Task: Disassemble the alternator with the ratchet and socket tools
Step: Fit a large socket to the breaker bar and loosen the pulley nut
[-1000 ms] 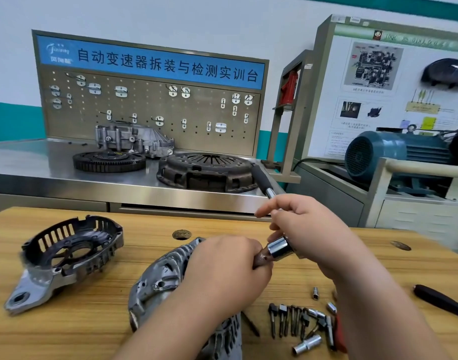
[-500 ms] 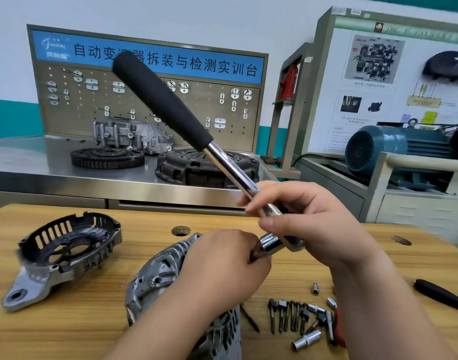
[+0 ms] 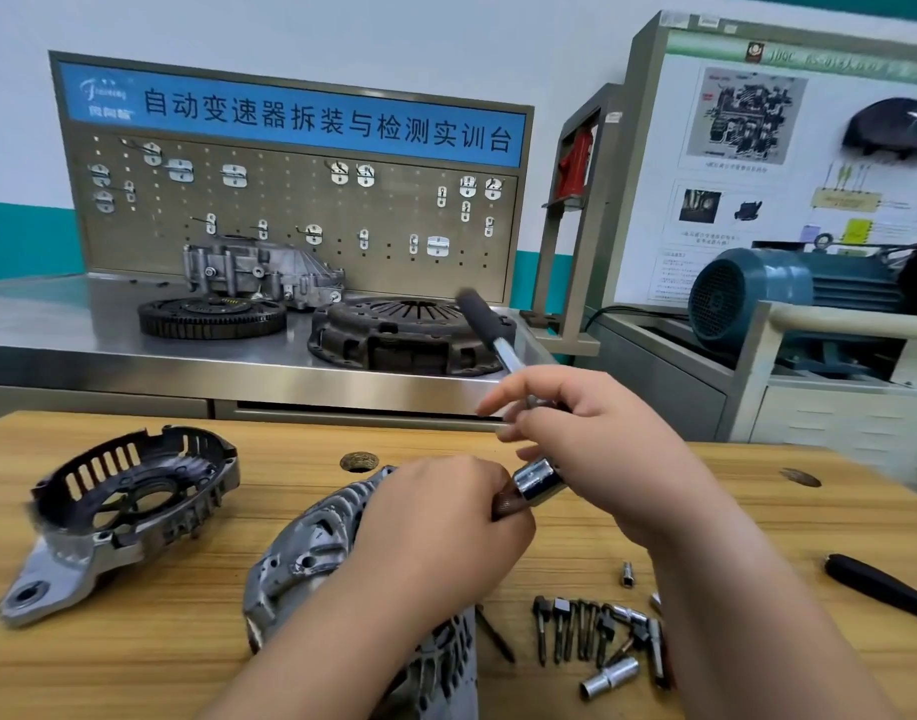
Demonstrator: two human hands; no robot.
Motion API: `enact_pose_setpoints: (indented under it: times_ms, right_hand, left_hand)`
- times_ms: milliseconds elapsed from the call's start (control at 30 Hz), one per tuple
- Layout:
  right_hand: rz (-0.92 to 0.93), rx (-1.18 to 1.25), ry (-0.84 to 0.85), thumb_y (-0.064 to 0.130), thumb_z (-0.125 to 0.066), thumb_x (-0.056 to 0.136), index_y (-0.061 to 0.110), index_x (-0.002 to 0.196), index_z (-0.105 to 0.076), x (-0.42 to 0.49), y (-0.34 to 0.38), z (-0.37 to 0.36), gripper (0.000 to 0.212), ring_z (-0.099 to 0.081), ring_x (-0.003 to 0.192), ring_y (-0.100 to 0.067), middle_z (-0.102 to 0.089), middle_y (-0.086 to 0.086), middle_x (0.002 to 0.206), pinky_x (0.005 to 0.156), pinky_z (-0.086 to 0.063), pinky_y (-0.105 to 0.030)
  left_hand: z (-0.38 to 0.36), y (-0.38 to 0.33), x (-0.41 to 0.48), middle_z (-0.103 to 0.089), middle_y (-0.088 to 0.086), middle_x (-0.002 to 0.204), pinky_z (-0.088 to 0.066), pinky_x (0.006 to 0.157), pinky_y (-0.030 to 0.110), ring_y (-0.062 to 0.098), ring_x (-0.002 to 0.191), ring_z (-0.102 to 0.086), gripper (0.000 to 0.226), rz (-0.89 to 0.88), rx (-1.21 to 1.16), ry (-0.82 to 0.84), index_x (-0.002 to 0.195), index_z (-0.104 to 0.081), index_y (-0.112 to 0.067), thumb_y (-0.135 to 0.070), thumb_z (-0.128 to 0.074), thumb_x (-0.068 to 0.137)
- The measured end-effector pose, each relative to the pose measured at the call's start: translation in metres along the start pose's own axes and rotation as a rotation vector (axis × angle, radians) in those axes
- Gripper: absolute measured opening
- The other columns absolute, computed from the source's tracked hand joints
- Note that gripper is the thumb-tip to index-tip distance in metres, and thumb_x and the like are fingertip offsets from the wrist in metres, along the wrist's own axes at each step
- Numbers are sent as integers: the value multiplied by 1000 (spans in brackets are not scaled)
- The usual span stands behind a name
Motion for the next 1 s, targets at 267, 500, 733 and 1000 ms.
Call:
enact_pose_setpoints:
  times_ms: [267,500,733,1000]
  right_hand:
    - [323,378,228,-5,-55,62,27,66,-75,-4,19,-2,38,-55,77,-49,-63,-14,78,66,-44,-53]
    - [158,443,156,2,-60,68,26,79,-78,3,7,-3,32,-66,82,-16,-71,-1,83,72,-58,-34]
    - [-83,-325,-129,14,-42,90,38,73,-58,-4,4,1,33,-57,61,-8,-58,12,68,47,-38,-24]
    - [138,-185,-47,10,-53,80,38,71,-72,-7,20,-1,35,-63,66,-11,-66,18,68,60,-54,-31]
  left_hand:
    - [-1,2,0,-45,0,50,-28,46,27,16,55,-47,38,-31,-8,11,51,-40,-20,-39,-55,81]
    - [0,2,-1,-41,0,47,-23,45,28,15,50,-41,28,19,-39,9,54,-49,-37,-36,-53,81]
    - [-1,-1,-2,-39,-2,47,-24,46,28,16,49,-38,39,-8,-18,15,51,-36,-19,-33,-52,83]
    - [0,4,1,-37,-2,43,-23,45,27,14,47,-36,31,46,-51,52,49,-47,-36,-34,-54,79]
Point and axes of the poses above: each hand's wrist, its own x-axis towards the middle knuckle, its own z-axis out of the back of the hand, y = z × x, the point moved 6 cm from there along x, towards the middle knuckle
